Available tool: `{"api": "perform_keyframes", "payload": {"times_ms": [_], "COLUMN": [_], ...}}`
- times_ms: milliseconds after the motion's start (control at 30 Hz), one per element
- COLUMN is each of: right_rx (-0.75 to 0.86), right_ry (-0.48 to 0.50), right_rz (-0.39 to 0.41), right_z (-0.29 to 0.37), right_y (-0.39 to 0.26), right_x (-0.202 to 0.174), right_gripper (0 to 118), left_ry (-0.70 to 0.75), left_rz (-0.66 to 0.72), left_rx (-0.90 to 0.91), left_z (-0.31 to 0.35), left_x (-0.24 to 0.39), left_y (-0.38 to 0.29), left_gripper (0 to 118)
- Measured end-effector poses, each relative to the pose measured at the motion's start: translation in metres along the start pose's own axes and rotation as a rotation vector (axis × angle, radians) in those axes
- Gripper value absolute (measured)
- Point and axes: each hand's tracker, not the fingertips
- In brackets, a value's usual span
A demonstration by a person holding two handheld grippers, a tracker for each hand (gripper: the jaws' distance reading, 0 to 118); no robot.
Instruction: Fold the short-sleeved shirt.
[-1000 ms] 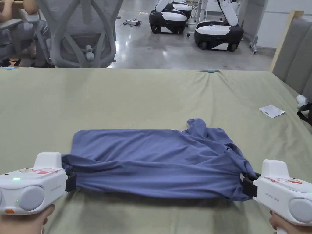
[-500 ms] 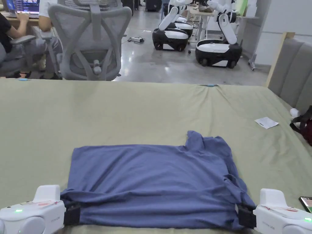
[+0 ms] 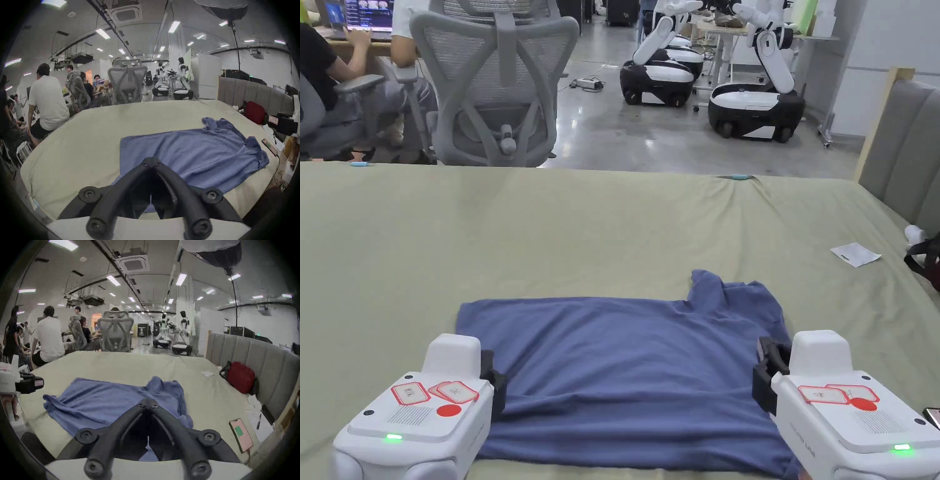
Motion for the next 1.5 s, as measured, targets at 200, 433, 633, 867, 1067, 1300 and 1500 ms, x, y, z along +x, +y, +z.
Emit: {"api": "perform_keyframes", "payload": {"times_ms": [200,433,633,867,1067,1300,1500], "right_rx": [-0.028,-0.056,-0.095,-0.198,-0.419,-0.628,-0.339], "right_ry": [0.014,0.003,-0.025,-0.063,-0.06,-0.096,-0.029], "right_rz": [0.009,0.01,-0.001,-0.003,-0.049,-0.086,-0.168], "right_z": [-0.027,-0.069,-0.103,-0.157,-0.265,-0.347,-0.254], "right_y": [0.001,0.005,0.006,0.028,0.034,0.002,0.06], "right_x": [0.004,0.024,0.047,0.089,0.138,0.162,0.154], "right_gripper": [0,0,0,0,118,12,0], "left_ry": [-0.001,0.066,0.134,0.07,0.049,0.041,0.021], "left_rz": [0.027,0.019,0.025,-0.032,-0.063,-0.074,-0.06], "left_rx": [-0.088,-0.225,-0.377,-0.536,-0.367,-0.348,-0.304], "left_z": [-0.041,-0.162,-0.263,-0.316,-0.27,-0.253,-0.22], "left_x": [-0.032,-0.088,-0.091,-0.073,-0.052,-0.059,-0.067], "left_y": [0.017,0.075,0.081,0.044,0.066,0.077,0.094], "left_gripper": [0,0,115,65,1,1,1]}}
